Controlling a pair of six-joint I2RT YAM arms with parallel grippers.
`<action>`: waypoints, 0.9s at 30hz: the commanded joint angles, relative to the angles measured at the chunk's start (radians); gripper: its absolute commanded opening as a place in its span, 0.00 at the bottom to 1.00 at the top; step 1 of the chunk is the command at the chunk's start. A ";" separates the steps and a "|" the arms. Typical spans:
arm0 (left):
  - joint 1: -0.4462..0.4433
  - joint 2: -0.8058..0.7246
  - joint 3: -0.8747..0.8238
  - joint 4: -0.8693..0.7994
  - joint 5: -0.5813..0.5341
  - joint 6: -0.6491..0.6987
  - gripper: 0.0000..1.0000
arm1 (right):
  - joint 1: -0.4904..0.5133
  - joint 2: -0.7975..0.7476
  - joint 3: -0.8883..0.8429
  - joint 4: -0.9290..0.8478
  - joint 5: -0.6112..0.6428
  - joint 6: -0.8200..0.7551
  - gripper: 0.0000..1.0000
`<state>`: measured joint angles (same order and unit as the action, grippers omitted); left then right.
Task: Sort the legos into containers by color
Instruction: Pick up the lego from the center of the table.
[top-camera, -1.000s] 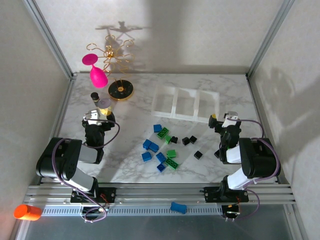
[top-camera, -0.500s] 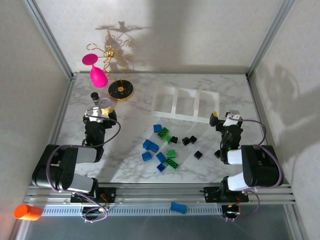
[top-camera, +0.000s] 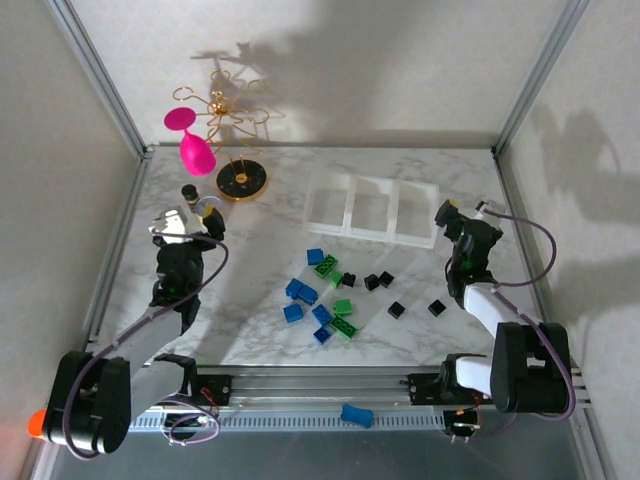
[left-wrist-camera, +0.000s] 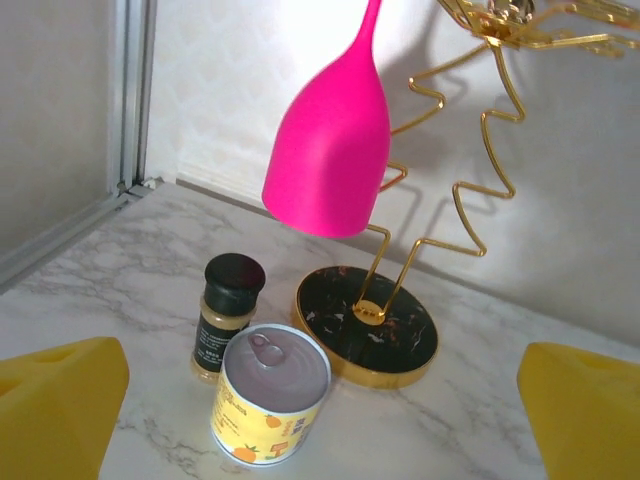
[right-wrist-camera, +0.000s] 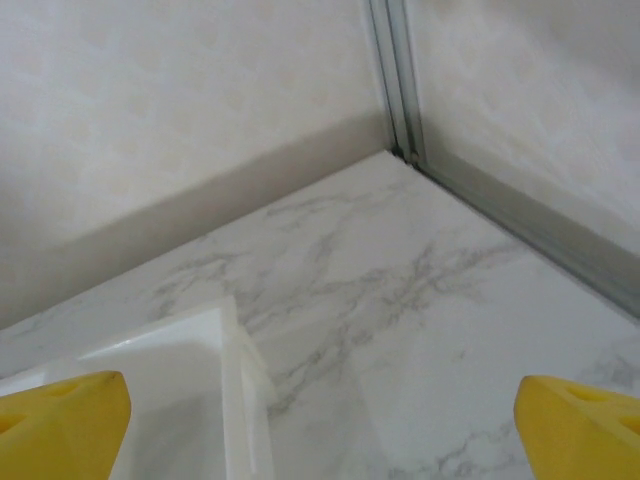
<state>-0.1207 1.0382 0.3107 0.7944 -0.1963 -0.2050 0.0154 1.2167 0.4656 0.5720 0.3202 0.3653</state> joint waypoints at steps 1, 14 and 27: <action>0.010 -0.026 0.059 -0.142 -0.051 -0.123 0.99 | -0.004 -0.031 0.027 -0.162 -0.029 0.092 0.99; -0.093 -0.086 0.134 -0.421 0.052 -0.261 0.99 | 0.108 -0.063 0.132 -0.465 -0.181 0.094 0.99; -0.354 -0.065 0.194 -0.556 0.163 -0.316 0.99 | 0.363 -0.014 0.265 -0.774 -0.179 0.111 0.99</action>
<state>-0.4232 0.9581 0.4591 0.2821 -0.0605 -0.4927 0.3344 1.1828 0.6861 -0.0830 0.1295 0.4595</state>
